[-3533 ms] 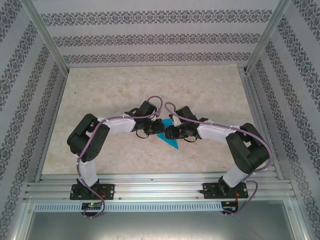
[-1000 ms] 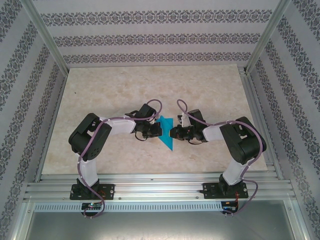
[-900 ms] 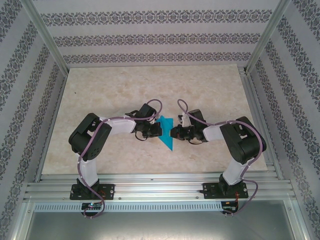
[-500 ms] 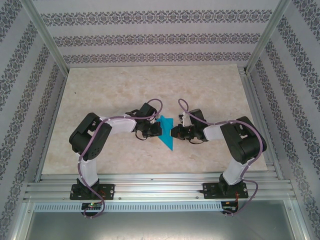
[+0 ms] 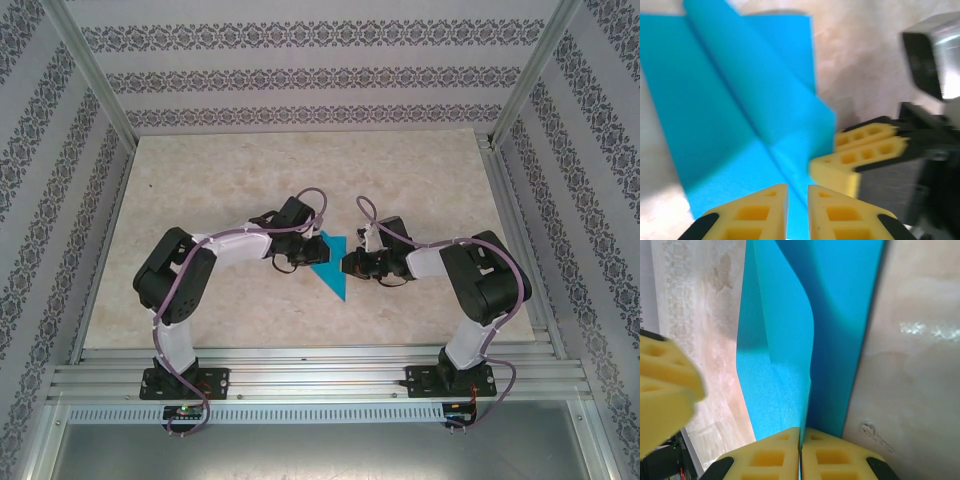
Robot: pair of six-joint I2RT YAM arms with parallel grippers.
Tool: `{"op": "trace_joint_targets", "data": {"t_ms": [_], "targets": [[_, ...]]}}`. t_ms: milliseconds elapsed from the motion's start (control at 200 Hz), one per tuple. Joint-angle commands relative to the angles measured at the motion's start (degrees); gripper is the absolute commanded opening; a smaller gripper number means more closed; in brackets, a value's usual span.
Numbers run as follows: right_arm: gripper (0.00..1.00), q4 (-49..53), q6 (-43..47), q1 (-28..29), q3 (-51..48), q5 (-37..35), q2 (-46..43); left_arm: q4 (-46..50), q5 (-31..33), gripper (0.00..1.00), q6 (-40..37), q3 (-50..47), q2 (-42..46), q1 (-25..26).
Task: Fold a paper plane with a square sheet of paper (fold left side to right side)
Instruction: Fourth fold the wing at the center of the table.
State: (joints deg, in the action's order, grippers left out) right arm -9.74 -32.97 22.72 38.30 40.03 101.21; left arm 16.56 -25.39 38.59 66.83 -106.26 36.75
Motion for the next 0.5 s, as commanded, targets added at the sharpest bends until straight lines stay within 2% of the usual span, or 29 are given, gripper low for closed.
{"op": "trace_joint_targets", "data": {"t_ms": [0, 260, 495], "targets": [[0.09, 1.6, 1.8, 0.0, 0.4, -3.0, 2.9, 0.0, -3.4, 0.18, -1.1, 2.3, 1.4, -0.5], [0.09, 1.7, 1.8, 0.5, 0.4, -3.3, 3.2, -5.5, -7.6, 0.14, 2.2, 3.4, -4.5, 0.2], [0.09, 2.2, 2.0, 0.7, 0.6, -3.6, 3.2, -7.5, -7.6, 0.12, 4.2, 4.0, -8.2, 0.7]]}}
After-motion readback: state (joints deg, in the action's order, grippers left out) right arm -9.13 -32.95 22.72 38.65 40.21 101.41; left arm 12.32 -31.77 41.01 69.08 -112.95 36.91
